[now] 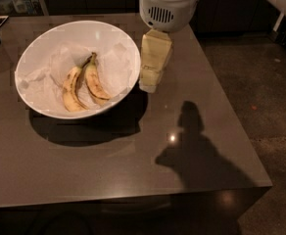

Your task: Pick banana from white bowl

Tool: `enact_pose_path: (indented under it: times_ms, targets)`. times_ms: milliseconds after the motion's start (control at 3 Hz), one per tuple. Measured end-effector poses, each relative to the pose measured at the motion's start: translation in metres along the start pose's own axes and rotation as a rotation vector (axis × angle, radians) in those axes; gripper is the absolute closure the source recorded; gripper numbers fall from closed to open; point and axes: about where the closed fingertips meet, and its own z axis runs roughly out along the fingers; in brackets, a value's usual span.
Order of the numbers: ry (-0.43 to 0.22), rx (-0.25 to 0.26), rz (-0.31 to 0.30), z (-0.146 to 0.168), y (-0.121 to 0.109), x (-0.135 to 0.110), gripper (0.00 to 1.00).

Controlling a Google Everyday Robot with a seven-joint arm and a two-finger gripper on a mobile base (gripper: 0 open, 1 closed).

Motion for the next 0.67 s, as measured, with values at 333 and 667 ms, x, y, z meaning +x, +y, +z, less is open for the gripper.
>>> enact_pose_path:
  times_ms: [333,667]
  targets:
    - [-0.084,-0.126,0.094,0.007,-0.016,0.005,0.00]
    - [-0.192,-0.295,0.146,0.006,-0.016,-0.007,0.00]
